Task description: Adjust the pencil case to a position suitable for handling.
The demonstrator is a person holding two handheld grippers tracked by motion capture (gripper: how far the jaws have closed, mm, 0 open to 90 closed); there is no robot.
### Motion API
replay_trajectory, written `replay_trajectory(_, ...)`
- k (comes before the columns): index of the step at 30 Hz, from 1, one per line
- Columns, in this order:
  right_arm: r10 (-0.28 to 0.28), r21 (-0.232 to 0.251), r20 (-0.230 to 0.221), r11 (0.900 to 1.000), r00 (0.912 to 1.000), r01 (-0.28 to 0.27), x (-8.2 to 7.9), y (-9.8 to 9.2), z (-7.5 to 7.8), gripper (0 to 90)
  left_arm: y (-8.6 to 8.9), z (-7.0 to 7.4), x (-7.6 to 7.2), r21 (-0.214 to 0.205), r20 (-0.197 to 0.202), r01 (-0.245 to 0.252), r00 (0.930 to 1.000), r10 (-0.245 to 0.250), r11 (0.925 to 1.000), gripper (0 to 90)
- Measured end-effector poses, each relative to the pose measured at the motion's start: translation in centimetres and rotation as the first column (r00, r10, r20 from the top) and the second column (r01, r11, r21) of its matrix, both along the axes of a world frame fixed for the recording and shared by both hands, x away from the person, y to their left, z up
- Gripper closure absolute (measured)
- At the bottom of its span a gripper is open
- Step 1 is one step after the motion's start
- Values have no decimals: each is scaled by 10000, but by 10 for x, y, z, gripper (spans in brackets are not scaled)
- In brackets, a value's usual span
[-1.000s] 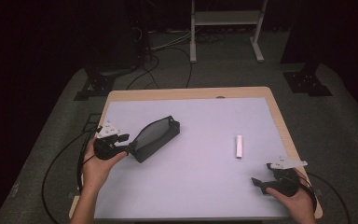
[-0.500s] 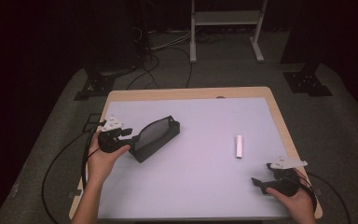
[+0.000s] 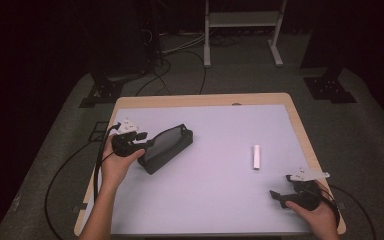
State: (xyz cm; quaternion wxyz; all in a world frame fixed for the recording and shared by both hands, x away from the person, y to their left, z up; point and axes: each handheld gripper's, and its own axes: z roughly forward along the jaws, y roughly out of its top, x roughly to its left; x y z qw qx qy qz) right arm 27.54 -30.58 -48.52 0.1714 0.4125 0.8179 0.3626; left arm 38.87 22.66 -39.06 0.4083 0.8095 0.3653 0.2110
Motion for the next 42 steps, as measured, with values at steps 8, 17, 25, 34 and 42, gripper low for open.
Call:
replay_trajectory(8, -1, 11, -1, 10000, 10000, 1, 0, 0, 0, 118, -7, -4, 12, 174, 18, 78, 10000, -79, 9998, 571)
replay_trajectory(17, 0, 11, -1, 10000, 10000, 0, 0, 0, 0, 118, -12, -11, 24, 261, -67, 77, 9999, -75, 9996, 592)
replay_trajectory(25, -2, 11, -3, 10000, 10000, 2, 0, 0, 0, 118, -15, -19, 34, 368, -98, 136, 9999, -132, 9992, 630)
replay_trajectory(34, 2, 9, 5, 10000, 10000, -2, 0, 0, 0, 118, -19, -27, 42, 474, -339, 331, 9989, -315, 9983, 704)
replay_trajectory(42, 4, 4, 10, 10000, 10000, -4, 0, 0, 0, 118, -19, -31, 46, 476, -548, 385, 9979, -359, 9981, 777)
